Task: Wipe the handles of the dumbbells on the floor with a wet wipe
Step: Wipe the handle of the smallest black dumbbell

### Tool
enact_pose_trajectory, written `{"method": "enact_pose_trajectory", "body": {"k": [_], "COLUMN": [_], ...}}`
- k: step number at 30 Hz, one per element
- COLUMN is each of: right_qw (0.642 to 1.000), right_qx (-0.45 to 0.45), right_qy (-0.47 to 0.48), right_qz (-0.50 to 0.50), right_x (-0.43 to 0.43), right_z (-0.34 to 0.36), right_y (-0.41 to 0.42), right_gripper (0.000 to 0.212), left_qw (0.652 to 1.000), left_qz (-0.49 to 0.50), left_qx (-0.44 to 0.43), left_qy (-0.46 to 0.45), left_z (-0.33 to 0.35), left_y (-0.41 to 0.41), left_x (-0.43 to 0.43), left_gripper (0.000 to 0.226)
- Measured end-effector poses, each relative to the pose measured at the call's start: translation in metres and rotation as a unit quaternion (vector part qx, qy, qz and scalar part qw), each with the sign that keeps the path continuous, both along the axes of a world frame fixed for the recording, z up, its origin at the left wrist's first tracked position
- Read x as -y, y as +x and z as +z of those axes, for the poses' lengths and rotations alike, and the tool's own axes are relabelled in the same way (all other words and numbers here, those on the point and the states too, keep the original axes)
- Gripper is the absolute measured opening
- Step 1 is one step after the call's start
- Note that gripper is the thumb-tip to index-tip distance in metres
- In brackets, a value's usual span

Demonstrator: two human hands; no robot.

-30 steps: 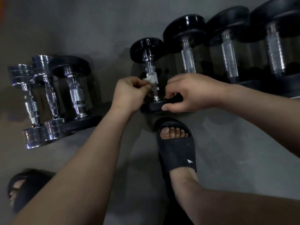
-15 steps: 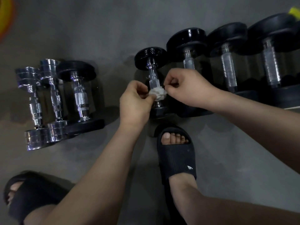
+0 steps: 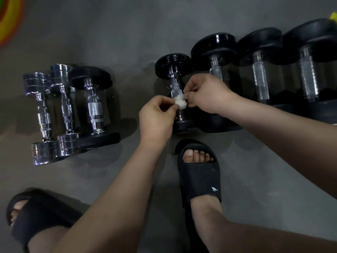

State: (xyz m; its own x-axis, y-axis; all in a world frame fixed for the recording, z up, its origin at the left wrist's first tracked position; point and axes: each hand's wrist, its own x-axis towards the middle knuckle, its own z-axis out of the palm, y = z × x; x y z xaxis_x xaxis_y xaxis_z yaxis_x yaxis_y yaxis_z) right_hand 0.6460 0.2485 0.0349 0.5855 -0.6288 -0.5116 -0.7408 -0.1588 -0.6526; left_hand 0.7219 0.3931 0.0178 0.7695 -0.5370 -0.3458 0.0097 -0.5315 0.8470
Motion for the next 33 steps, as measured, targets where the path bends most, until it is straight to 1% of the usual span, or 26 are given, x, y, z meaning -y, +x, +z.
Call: {"method": "enact_pose_trajectory", "body": {"k": [1, 3, 5, 7, 8, 12, 17, 20, 22, 26, 28, 30, 33], "right_qw": [1.000, 1.000, 1.000, 1.000, 0.999, 0.996, 0.990, 0.980, 0.979, 0.986, 0.984, 0.979, 0.976], "right_qx": [0.004, -0.001, -0.007, -0.011, -0.016, -0.001, 0.021, 0.049, 0.047, 0.048, 0.066, 0.085, 0.093], "right_qy": [0.006, 0.000, 0.001, 0.022, 0.030, 0.062, 0.078, 0.111, 0.098, 0.025, 0.013, 0.012, 0.062], "right_qz": [-0.014, -0.022, -0.019, -0.017, -0.016, -0.057, -0.117, -0.157, -0.170, -0.161, -0.168, -0.186, -0.186], "right_x": [-0.001, -0.003, -0.004, -0.003, -0.003, -0.006, -0.006, -0.005, -0.006, -0.004, 0.000, 0.005, 0.004], "right_z": [0.002, 0.004, 0.003, 0.001, -0.001, -0.004, -0.013, -0.013, -0.015, -0.023, -0.024, -0.025, -0.028], "right_y": [0.001, 0.001, 0.000, 0.001, 0.002, 0.008, 0.010, 0.012, 0.015, 0.020, 0.026, 0.032, 0.028], "right_gripper": [0.008, 0.022, 0.030, 0.029, 0.028, 0.027, 0.032, 0.029, 0.025, 0.022, 0.021, 0.020, 0.020], "left_qw": [1.000, 1.000, 1.000, 0.999, 0.999, 0.998, 0.996, 0.992, 0.992, 0.993, 0.993, 0.994, 0.991], "left_qz": [0.008, 0.008, -0.010, -0.031, -0.032, -0.002, 0.055, 0.091, 0.095, 0.094, 0.092, 0.063, -0.011], "left_qx": [0.003, 0.006, -0.002, 0.003, 0.011, 0.028, -0.022, -0.051, -0.053, -0.052, -0.052, -0.064, -0.081], "left_qy": [0.000, 0.002, 0.008, 0.019, 0.024, 0.049, 0.073, 0.076, 0.068, 0.049, 0.049, 0.063, 0.109], "left_z": [0.000, 0.000, 0.002, 0.005, 0.006, 0.000, -0.012, -0.011, -0.010, -0.011, -0.009, -0.004, 0.003], "left_y": [0.002, 0.007, 0.012, 0.012, 0.010, -0.007, -0.027, -0.032, -0.033, -0.034, -0.033, -0.032, -0.029], "left_x": [0.004, 0.009, 0.009, 0.002, -0.003, -0.017, 0.000, 0.002, 0.001, 0.001, 0.000, -0.001, -0.009], "left_gripper": [0.007, 0.006, 0.004, 0.001, 0.003, 0.008, 0.019, 0.018, 0.017, 0.016, 0.012, 0.007, 0.036]}}
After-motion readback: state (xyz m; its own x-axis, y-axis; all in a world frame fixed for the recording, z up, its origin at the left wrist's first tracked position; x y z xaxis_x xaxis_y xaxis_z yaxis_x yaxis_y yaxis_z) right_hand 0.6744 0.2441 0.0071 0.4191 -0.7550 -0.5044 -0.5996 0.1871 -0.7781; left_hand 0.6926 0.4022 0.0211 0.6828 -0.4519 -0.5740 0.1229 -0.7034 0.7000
